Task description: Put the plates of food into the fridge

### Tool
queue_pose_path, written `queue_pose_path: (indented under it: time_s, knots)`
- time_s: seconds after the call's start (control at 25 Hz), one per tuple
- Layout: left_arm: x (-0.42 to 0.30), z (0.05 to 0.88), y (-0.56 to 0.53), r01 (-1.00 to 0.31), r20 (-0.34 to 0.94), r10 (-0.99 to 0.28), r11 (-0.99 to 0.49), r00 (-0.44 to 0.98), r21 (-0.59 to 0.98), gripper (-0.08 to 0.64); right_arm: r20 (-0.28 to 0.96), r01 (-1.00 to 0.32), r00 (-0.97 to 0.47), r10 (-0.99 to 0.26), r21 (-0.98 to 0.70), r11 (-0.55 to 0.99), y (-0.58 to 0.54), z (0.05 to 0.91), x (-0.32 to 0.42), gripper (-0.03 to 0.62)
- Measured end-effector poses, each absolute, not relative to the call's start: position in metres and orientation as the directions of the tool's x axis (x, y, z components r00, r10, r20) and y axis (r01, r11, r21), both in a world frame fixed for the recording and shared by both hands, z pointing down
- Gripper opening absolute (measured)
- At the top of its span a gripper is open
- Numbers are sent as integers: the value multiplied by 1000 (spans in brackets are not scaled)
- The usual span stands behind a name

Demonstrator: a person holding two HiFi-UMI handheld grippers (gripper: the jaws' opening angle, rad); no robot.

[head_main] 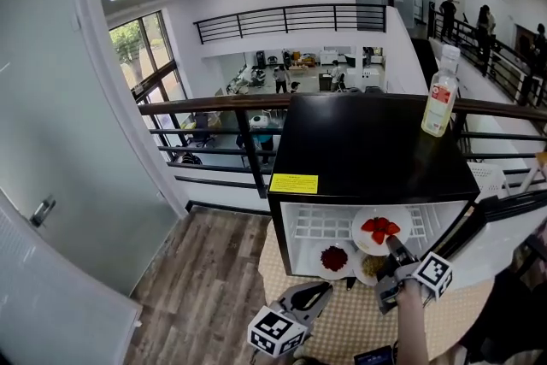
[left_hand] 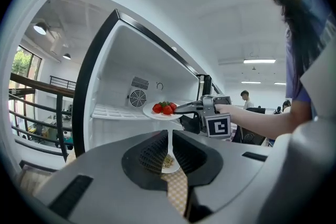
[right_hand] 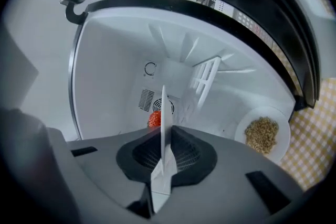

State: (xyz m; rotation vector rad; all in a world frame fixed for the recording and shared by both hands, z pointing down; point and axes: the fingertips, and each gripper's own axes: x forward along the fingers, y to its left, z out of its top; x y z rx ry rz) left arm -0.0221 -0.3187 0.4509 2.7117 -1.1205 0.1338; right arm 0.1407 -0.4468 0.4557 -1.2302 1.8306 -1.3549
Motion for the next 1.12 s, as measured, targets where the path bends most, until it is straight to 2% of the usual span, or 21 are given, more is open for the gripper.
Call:
queue_pose_path:
  time_s: [0.2, 0.32, 0.52, 0.68, 0.88, 1.12]
  knots:
    - [-31, 451, -325, -731, 168, -712, -667, 682, 144, 35, 110, -399, -402, -909, -915, 65, -469, 451, 137, 31]
    - [-34, 449, -328, -741, 163, -723, -657, 671, 136, 35, 122, -472, -377, -918, -878, 77, -479, 443, 134, 31]
    - [-41, 452, -330, -758, 171, -739, -637, 652, 140, 35, 141, -631, -356, -924, -765, 126, -490, 434, 125, 31]
    - [-46, 452, -331, -768, 168, -749, -625, 641, 141, 35, 167, -698, -350, -922, -703, 137, -495, 432, 125, 32]
    - [-42, 452, -328, -763, 173, -743, -630, 646, 144, 35, 239, -833, -305, -922, -536, 136, -500, 433, 127, 65]
    - [-38, 453, -325, -756, 176, -735, -640, 655, 140, 35, 261, -867, -272, -926, -484, 118, -499, 438, 136, 84]
